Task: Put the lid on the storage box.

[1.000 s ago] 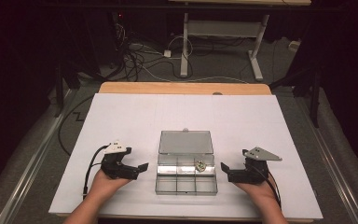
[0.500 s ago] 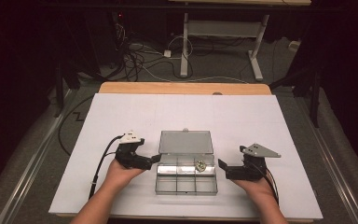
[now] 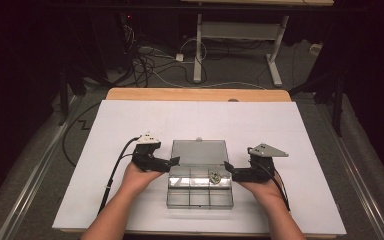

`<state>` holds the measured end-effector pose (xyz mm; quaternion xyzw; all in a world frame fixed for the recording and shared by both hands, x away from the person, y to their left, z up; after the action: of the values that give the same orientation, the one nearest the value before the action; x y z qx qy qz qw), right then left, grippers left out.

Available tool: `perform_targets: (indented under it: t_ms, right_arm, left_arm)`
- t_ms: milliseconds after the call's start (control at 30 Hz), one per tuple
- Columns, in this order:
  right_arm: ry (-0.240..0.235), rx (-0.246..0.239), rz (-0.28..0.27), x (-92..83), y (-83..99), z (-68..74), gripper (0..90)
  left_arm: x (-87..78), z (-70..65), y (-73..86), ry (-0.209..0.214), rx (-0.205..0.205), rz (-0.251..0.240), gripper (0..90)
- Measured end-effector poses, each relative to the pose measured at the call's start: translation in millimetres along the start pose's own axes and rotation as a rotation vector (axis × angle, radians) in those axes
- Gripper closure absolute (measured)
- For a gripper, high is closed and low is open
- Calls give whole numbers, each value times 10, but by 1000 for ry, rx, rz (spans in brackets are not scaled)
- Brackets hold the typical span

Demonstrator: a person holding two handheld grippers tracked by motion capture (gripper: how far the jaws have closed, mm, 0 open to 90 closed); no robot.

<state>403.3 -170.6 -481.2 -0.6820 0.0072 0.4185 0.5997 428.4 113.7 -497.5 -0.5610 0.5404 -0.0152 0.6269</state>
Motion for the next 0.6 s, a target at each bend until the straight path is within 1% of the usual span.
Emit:
perform_targets:
  t_ms: [100, 167, 267, 333, 367, 433, 467, 567, 600]
  right_arm:
    - [-2, 16, 16, 78, -18, -20, 12]
    - [-6, 32, 37, 135, -23, -41, 16]
    - [-6, 66, 61, 218, -35, -73, 22]
    - [-10, 81, 69, 268, -54, -85, 38]
    - [-12, 80, 75, 295, -62, -87, 40]
    - [-16, 82, 97, 350, -69, -75, 49]
    - [-22, 89, 108, 374, -70, -65, 55]
    - [-37, 99, 128, 437, -74, -38, 73]
    - [-42, 105, 136, 453, -71, -27, 77]
  left_arm:
    - [21, 56, -2, -7, -17, 0, 0]
    - [40, 91, 11, -5, -30, 6, 0]
    - [87, 130, 39, -2, -46, 20, 0]
    - [115, 142, 49, 1, -54, 24, 0]
    - [129, 143, 54, 3, -56, 27, 0]
    - [159, 139, 68, 11, -63, 36, 0]
    - [165, 137, 70, 16, -69, 32, 0]
    - [157, 138, 73, 15, -62, 38, 1]
    - [157, 138, 76, 18, -69, 39, 3]
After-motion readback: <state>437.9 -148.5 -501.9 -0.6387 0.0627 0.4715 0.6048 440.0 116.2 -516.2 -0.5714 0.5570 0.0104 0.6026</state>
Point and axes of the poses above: each handheld gripper's, and its own axes: x roughly forward along the jaws, y roughly out of its underside, z roughly to its left, the point moved 6 cm from there along x, roughly forward along the jaws, and after that the axes turned 5 degrees about z, right-handed, at the moved point
